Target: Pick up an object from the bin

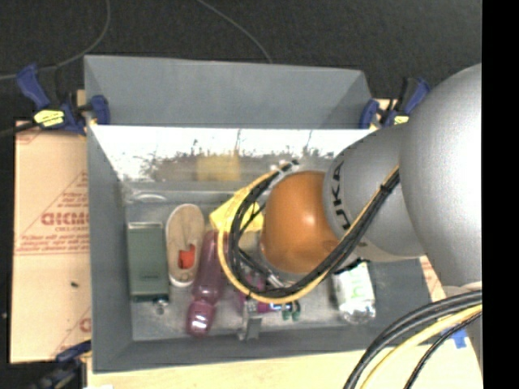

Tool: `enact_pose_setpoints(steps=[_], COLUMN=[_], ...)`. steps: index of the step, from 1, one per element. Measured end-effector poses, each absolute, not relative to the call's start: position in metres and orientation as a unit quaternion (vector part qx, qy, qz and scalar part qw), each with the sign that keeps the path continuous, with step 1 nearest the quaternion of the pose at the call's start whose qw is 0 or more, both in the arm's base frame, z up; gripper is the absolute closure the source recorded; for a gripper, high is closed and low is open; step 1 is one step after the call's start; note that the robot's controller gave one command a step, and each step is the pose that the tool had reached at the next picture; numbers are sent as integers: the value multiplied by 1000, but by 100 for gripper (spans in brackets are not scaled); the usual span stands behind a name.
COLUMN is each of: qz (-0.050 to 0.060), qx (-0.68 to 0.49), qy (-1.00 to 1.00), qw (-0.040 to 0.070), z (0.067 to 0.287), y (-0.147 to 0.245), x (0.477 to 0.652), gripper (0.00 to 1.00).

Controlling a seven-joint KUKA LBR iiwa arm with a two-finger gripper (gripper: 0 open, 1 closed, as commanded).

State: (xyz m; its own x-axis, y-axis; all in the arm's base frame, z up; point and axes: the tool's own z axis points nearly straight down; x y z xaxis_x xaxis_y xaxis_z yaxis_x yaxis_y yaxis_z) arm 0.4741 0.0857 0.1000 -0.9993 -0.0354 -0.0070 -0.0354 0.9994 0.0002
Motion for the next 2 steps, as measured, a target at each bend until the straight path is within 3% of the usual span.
enact_pose_setpoints(steps=[1,2], qz=[-1,0], qx=[-49,-61], qy=[999,998], qw=[3,6], z=[70,71], y=[38,19], x=[487,497], gripper=[0,100])
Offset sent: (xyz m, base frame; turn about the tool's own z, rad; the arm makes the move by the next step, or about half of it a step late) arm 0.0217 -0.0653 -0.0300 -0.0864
